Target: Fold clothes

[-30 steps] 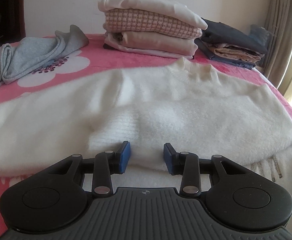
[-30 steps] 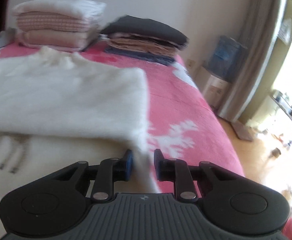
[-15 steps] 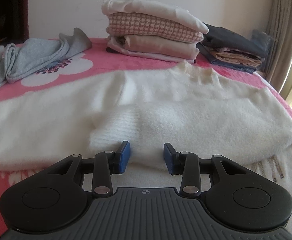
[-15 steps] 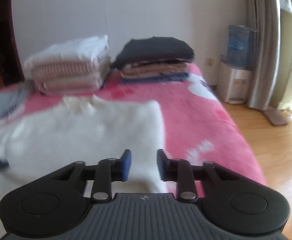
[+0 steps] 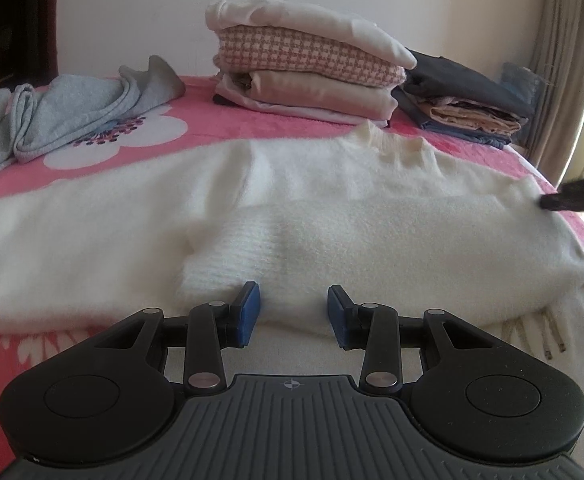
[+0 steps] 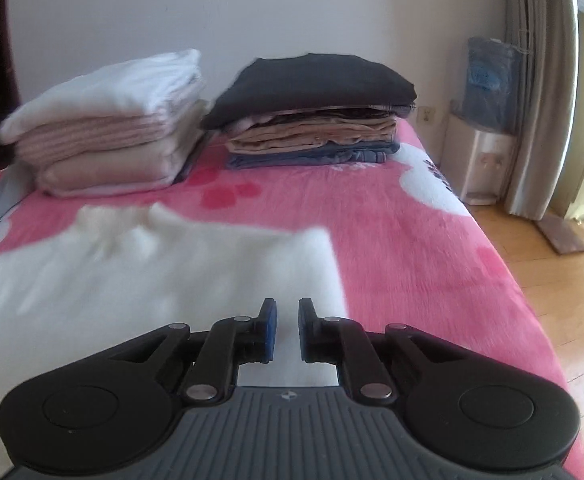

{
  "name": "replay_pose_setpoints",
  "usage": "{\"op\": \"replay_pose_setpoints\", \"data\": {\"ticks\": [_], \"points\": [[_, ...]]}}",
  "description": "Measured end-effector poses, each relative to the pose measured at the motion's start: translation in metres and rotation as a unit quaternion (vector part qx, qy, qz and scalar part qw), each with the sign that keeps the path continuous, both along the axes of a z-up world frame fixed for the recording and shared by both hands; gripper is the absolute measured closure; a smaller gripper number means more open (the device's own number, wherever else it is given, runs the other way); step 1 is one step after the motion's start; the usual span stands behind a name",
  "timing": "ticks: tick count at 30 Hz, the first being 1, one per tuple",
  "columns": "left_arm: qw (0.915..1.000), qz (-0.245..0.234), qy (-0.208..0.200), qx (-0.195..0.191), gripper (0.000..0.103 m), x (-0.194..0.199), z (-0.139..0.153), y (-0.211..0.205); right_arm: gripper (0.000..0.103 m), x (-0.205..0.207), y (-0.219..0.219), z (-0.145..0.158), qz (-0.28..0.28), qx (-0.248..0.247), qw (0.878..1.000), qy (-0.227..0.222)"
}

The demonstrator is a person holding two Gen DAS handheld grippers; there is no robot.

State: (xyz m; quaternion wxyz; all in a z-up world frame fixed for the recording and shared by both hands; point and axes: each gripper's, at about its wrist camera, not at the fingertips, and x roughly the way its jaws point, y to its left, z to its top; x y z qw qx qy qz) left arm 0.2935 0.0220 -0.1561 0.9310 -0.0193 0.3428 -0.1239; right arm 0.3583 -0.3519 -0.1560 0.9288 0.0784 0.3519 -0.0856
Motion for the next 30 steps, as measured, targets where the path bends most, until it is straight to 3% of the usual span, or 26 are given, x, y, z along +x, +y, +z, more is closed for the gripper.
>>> {"op": "replay_pose_setpoints", "data": {"ticks": [4, 9, 11, 14, 17, 20, 24, 27, 30], "points": [[0.9999, -0.013, -0.005, -0.006, 0.065, -0.001, -0.001, 0.004, 0.092, 0.044, -0.020, -0.012, -0.029, 0.037, 0.999, 0.004], [0.9997, -0.022, -0.012, -0.006, 0.064, -0.003, -0.001, 0.006, 0.092, 0.075, -0.025, -0.012, -0.065, 0.025, 0.997, 0.020], [0.9996, -0.024, -0.011, -0.004, 0.064, -0.006, 0.001, 0.007, 0.091, 0.070, -0.022, 0.000, -0.080, 0.015, 0.997, 0.011], [0.9998, -0.016, -0.004, 0.007, 0.060, -0.011, 0.004, 0.010, 0.090, 0.040, -0.001, 0.019, -0.039, 0.038, 0.998, -0.025], [0.9996, 0.005, 0.005, 0.029, 0.060, -0.013, 0.003, 0.019, 0.090, 0.005, 0.046, 0.026, 0.055, 0.071, 0.996, -0.016], [0.9999, 0.006, 0.010, 0.010, 0.060, -0.014, 0.006, 0.032, 0.090, -0.023, 0.101, 0.020, 0.153, 0.099, 0.983, 0.010], [0.9991, 0.014, 0.022, -0.033, 0.060, -0.012, 0.010, 0.046, 0.090, -0.030, 0.176, 0.005, 0.257, 0.051, 0.965, 0.022], [0.9966, 0.028, 0.032, -0.070, 0.060, -0.009, 0.011, 0.055, 0.088, -0.016, 0.215, -0.006, 0.278, 0.006, 0.960, 0.030], [0.9951, 0.036, 0.029, -0.088, 0.060, -0.008, 0.012, 0.058, 0.088, -0.004, 0.225, 0.015, 0.306, 0.046, 0.951, 0.011]]}}
